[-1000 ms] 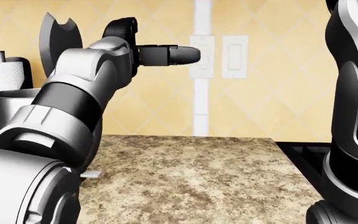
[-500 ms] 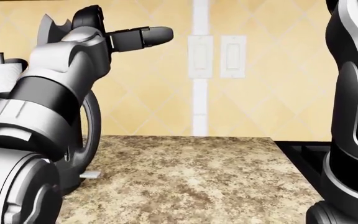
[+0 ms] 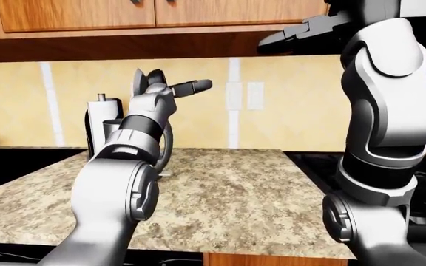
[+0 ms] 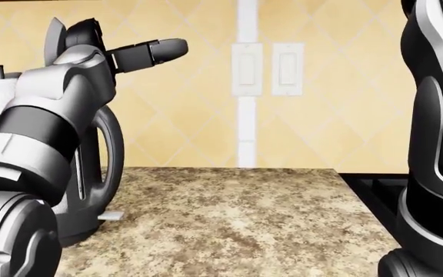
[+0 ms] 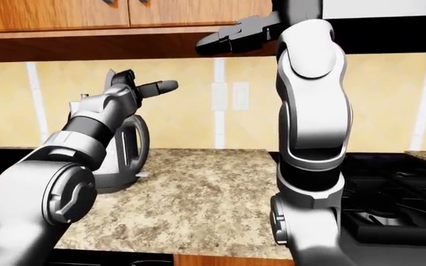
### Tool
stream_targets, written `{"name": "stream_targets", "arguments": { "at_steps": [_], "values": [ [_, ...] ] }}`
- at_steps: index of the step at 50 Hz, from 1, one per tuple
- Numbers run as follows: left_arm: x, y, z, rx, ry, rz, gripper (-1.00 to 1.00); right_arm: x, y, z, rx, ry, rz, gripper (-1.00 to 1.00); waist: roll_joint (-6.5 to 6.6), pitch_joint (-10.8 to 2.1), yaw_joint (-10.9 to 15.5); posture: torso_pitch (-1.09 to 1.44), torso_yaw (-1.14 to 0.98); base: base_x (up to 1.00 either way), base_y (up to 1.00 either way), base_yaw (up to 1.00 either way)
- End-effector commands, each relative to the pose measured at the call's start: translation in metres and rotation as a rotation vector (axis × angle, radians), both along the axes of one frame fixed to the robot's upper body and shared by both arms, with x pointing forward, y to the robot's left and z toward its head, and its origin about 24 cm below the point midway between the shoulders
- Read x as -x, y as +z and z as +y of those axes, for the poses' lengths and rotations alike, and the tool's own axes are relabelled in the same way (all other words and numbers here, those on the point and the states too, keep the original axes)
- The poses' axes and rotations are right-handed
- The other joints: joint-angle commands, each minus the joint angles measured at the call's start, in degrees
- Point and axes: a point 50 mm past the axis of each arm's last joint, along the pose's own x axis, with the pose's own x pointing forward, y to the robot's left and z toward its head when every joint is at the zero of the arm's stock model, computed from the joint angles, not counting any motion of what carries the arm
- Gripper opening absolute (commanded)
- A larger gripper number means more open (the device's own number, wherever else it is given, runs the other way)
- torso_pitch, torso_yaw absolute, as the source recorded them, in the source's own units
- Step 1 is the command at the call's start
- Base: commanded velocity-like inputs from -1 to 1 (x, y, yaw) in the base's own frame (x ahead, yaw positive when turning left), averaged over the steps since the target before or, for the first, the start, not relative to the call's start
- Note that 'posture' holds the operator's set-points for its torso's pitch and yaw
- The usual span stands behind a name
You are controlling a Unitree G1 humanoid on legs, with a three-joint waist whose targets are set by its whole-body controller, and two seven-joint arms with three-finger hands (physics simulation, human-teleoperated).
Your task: Close the lid of the electric kettle.
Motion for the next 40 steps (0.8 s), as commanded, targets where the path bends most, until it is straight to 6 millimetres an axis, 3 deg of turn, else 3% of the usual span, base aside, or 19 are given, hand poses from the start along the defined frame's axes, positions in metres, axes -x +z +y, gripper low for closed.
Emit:
{"name": "stream_targets", "arguments": {
  "at_steps": [1, 40],
  "values": [
    [-0.003, 0.028, 0.0, 0.002, 0.001, -0.106, 1.0, 0.004, 0.01, 0.0, -0.001, -0.004, -0.045, 1.0, -0.01, 0.55, 0.0, -0.83, 0.0, 0.0, 0.0, 0.0],
    [-0.003, 0.025, 0.02, -0.026, 0.072, -0.125, 1.0, 0.003, 0.009, 0.001, 0.003, -0.001, -0.041, 1.0, 0.27, 0.49, -0.14, -0.83, 0.0, 0.0, 0.0, 0.0]
  ]
}}
